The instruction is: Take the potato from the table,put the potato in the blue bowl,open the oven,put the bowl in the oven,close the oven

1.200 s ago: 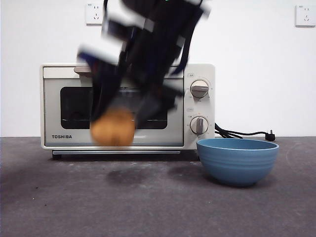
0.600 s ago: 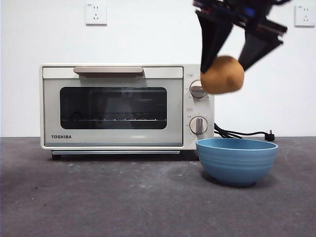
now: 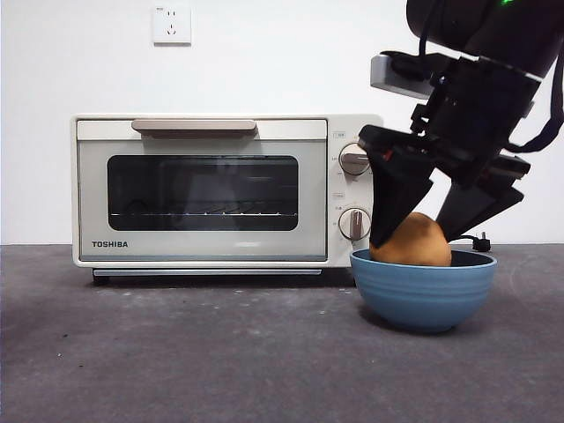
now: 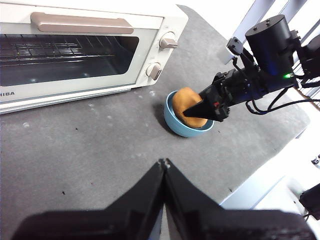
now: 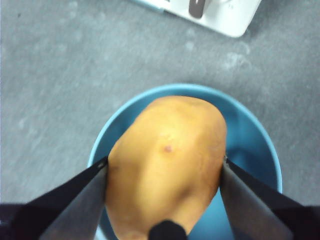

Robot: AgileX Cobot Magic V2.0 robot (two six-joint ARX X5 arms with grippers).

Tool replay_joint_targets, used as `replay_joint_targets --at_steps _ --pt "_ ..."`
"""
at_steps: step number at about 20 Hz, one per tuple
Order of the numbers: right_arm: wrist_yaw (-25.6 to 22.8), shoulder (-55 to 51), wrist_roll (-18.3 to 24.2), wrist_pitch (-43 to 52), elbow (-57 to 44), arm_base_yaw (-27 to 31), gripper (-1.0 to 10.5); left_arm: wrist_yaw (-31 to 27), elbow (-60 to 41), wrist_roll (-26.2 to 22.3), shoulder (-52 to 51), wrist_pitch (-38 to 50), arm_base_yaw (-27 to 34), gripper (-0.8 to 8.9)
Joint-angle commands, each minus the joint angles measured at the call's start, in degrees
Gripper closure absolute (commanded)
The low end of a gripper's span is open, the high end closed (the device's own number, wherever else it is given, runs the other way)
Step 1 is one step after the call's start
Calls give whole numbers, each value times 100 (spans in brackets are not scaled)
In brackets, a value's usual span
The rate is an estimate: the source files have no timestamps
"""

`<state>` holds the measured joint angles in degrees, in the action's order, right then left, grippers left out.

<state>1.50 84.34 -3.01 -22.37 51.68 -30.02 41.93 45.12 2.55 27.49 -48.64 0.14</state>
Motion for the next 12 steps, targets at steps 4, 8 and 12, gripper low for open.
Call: replay_joint_targets --at_steps 4,8,12 --pt "-9 455 -59 131 -96 7 926 7 9 -114 -13 -72 -17 821" --pt "-11 437 -210 138 -94 7 568 7 9 -120 -13 -70 -17 821" --pt "-13 415 -208 111 -94 7 461 4 9 -129 -13 -31 -17 821"
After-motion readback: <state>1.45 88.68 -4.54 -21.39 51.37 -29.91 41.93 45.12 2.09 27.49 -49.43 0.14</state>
